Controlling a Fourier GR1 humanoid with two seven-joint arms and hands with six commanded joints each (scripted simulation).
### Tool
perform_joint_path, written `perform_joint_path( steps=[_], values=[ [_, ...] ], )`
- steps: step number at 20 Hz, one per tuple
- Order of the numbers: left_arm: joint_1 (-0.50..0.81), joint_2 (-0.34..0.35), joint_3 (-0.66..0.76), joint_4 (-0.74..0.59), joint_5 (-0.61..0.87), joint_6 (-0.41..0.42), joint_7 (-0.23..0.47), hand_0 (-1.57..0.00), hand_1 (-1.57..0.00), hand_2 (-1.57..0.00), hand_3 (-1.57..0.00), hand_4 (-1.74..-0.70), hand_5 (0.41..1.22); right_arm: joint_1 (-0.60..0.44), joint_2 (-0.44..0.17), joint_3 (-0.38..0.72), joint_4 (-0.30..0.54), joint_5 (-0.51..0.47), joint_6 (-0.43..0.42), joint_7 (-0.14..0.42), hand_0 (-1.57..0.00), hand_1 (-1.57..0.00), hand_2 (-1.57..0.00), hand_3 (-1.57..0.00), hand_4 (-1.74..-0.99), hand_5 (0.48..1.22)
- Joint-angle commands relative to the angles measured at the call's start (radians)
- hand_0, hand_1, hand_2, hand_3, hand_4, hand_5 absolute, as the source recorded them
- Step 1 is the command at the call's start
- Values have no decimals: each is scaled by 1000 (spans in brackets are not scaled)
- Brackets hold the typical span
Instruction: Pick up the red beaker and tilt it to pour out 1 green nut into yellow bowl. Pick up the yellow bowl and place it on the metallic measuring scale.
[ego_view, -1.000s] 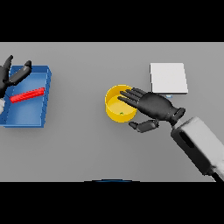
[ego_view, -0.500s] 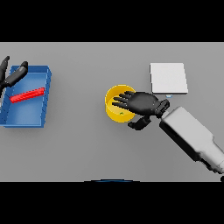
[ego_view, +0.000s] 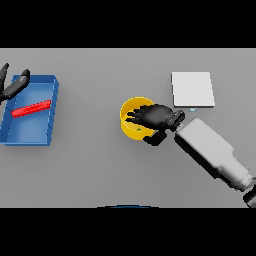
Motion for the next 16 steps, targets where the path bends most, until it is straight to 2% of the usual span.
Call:
perform_joint_path(
  steps=[1,2,3,4,6,8,9,12,14,16],
  values=[
    [2,1,-4,-10,-2,3,6,1,1,1,1,-713,686,-11,9,-5,5,-5,13,7,-3,-16,-19,-43,-1336,810],
    [1,6,-2,-10,0,0,11,1,1,1,1,-712,689,-7,12,-3,-3,-7,23,14,-110,-97,-86,-96,-1360,842],
    [0,4,-1,-3,-1,-4,0,1,1,1,1,-714,691,-5,6,3,5,-1,21,4,-287,-236,-176,-173,-1387,873],
    [-1,5,-2,-2,1,-10,3,1,1,1,1,-716,692,-5,6,9,9,5,13,-8,-544,-473,-310,-262,-1420,943],
    [-3,0,-4,-1,-3,-6,0,1,1,1,1,-719,692,-2,-8,10,2,2,10,-36,-914,-869,-695,-456,-1512,1043],
    [11,2,-3,-16,1,-1,-12,1,1,1,1,-722,696,-4,-2,13,1,2,8,-41,-1150,-1121,-1010,-716,-1586,1107],
    [-1,0,1,-12,2,1,-5,1,1,1,1,-724,696,-5,6,10,12,0,-6,-38,-1235,-1211,-1122,-834,-1614,1130],
    [-2,8,-3,-12,0,-5,6,1,1,1,1,-725,694,-4,-15,21,-5,2,-12,-46,-1399,-1387,-1222,-1117,-1676,1174],
    [-9,0,-8,-1,-5,-9,11,1,1,1,1,-719,697,4,-20,20,-20,3,-25,-38,-1461,-1453,-1264,-1218,-1699,1191],
    [-14,1,-9,0,-6,-15,10,1,1,1,1,-719,695,0,-9,8,-7,-6,-34,-34,-1500,-1496,-1309,-1254,-1714,1202]
  ],
)
